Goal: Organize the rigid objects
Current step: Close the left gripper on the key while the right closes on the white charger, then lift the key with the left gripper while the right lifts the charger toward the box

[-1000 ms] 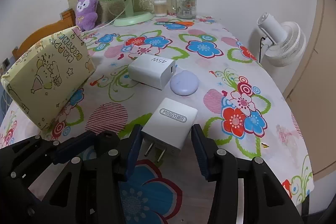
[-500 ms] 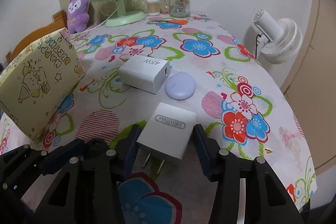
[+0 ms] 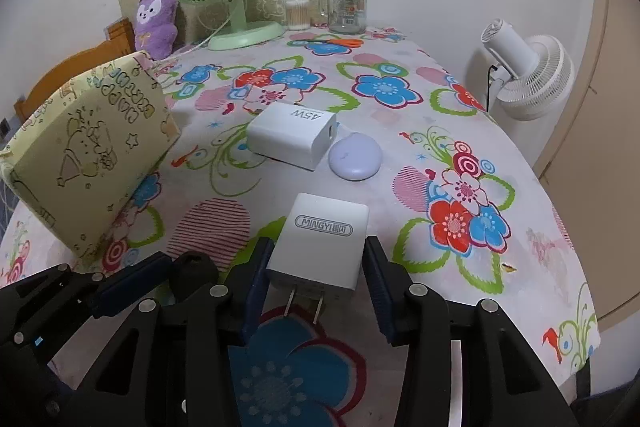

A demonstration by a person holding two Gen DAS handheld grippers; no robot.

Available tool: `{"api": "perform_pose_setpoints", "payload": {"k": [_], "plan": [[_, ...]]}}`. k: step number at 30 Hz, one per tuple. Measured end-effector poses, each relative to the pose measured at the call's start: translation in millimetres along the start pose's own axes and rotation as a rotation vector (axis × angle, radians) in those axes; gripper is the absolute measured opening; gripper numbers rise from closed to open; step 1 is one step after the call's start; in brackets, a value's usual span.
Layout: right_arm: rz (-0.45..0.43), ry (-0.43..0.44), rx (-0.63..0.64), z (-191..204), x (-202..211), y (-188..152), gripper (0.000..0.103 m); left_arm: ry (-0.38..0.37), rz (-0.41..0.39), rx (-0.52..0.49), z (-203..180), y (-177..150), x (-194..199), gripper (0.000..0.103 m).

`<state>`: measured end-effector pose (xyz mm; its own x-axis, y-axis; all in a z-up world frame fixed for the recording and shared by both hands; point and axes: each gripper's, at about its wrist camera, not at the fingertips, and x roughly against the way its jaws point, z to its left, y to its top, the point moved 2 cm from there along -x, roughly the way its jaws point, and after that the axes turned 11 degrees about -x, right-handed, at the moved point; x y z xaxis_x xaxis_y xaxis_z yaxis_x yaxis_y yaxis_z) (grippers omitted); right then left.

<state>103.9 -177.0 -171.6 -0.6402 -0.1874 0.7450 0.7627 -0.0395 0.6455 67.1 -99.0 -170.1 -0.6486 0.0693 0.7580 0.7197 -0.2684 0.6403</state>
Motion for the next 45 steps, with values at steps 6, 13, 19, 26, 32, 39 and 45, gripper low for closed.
{"api": "perform_pose_setpoints", "payload": {"k": [6, 13, 19, 26, 32, 39, 45], "plan": [[0.000, -0.004, -0.018, 2, 9, 1, 0.047, -0.008, -0.010, 0.004, 1, 2, 10, 0.032], [-0.004, -0.021, -0.031, 2, 23, 3, 0.047, -0.022, -0.019, -0.001, 1, 4, 22, 0.032], [-0.004, -0.027, -0.052, 3, 35, 5, 0.047, -0.032, -0.032, -0.004, 2, 8, 34, 0.032], [-0.025, -0.031, -0.054, 8, 53, 9, 0.047, -0.028, -0.049, -0.017, 3, 13, 51, 0.032], [-0.040, -0.027, -0.062, 11, 66, 14, 0.047, -0.025, -0.069, -0.026, 4, 18, 64, 0.032], [-0.060, -0.041, -0.066, 15, 81, 21, 0.047, -0.032, -0.082, -0.047, 7, 27, 77, 0.032], [-0.082, -0.046, -0.070, 18, 92, 30, 0.047, -0.029, -0.104, -0.057, 10, 36, 87, 0.032]]}}
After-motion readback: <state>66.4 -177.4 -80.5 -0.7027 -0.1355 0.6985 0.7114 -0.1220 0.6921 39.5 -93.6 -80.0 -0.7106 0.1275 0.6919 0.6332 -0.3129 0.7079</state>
